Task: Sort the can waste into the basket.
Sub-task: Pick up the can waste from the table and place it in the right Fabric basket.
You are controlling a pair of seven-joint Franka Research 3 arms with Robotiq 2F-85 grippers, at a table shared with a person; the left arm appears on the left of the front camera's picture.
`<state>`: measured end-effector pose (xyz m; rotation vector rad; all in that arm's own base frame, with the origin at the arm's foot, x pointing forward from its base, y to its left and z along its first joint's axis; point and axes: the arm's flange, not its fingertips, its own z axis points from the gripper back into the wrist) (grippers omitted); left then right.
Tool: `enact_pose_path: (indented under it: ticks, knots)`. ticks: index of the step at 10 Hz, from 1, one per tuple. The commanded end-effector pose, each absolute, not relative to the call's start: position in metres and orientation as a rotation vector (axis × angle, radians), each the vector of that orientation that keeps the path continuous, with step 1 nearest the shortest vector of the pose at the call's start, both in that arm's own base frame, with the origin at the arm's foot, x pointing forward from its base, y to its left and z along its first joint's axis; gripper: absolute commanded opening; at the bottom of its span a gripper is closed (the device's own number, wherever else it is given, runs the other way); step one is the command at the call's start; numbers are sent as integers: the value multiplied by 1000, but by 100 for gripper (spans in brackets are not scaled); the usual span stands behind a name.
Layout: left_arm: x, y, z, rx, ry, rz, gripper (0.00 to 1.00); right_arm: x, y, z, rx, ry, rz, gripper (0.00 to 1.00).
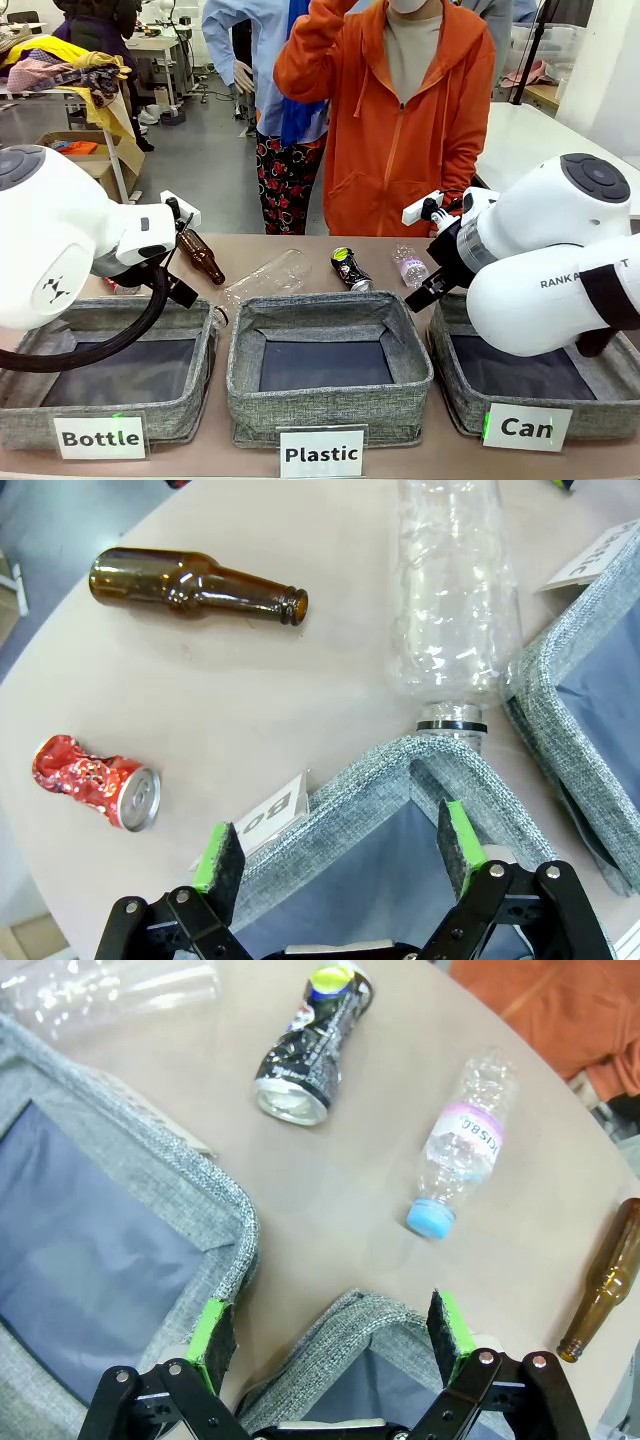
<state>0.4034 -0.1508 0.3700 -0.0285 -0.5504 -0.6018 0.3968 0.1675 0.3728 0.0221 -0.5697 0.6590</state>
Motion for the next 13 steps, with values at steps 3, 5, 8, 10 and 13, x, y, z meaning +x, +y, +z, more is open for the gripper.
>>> enact_pose_path:
  ticks: [3, 5, 8, 10, 13]
  knots:
    - [396, -160, 382, -98, -529, -635, 100, 390, 168, 394, -26, -588, 673, 100]
    - [380, -164, 417, -230, -474, -613, 100, 382, 162, 426, 57, -561, 614, 100]
    - [348, -156, 475, -525, -299, -486, 100, 359, 137, 485, 376, -382, 385, 100]
    - [321, -119, 500, -763, -204, -589, 100, 341, 97, 508, 651, -257, 357, 100]
    - [303, -19, 494, -1065, -218, -501, 100, 330, 0, 497, 915, -273, 189, 100]
